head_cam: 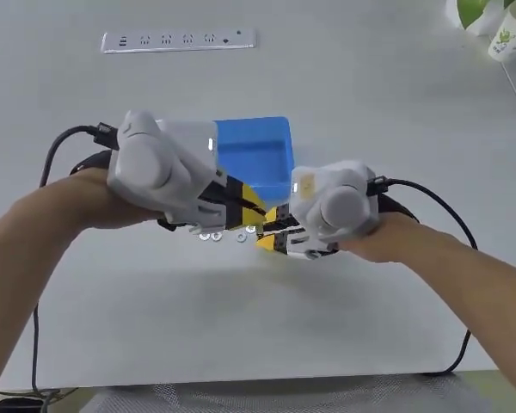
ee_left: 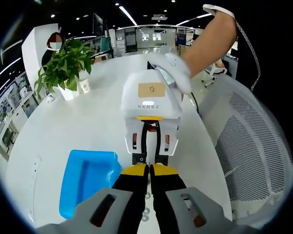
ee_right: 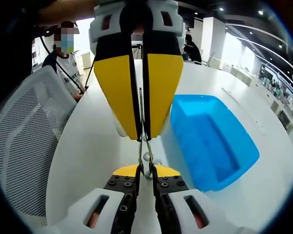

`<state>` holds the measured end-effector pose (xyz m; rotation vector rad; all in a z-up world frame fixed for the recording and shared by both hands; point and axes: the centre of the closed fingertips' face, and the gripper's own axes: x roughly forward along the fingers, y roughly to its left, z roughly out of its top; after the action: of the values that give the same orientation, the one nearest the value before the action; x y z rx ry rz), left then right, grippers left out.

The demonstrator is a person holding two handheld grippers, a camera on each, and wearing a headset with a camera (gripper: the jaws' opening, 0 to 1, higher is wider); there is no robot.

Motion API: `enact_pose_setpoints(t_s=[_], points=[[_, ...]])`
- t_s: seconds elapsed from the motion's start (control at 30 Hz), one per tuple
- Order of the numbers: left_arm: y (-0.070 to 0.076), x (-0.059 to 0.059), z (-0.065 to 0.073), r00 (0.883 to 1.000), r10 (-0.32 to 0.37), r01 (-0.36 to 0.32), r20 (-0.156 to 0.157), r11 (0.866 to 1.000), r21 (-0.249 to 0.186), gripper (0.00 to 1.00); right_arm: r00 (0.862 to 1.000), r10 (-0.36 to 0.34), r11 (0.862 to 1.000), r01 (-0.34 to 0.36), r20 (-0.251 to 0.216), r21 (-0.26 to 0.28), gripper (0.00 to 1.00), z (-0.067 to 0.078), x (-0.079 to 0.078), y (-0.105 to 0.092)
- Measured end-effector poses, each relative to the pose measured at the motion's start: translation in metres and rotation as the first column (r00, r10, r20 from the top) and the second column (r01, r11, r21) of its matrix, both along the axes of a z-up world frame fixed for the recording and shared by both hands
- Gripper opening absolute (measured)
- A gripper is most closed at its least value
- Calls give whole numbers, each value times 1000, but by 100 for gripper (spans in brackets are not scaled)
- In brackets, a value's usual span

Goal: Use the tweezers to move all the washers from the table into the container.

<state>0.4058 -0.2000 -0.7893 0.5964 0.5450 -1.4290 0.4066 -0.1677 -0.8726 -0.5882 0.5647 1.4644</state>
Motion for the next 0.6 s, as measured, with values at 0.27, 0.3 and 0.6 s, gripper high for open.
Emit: enact_pose_setpoints(t_s=[0.27,0.3,0.6], points=[[-3,5,0,1000,7,-7,-12,1000,-6,5,1000,-14,1000,14,-13,-2,12,-1,1,-1],[-3,5,0,1000,7,-7,-13,1000,-7,5,1000,-17,1000,17,-15,-2,12,-1,1,-1],[-5,5,0,1000,5,-5,-16,1000,-12,5,999,-35,999,35,-30,0,11,-1,1,-2]])
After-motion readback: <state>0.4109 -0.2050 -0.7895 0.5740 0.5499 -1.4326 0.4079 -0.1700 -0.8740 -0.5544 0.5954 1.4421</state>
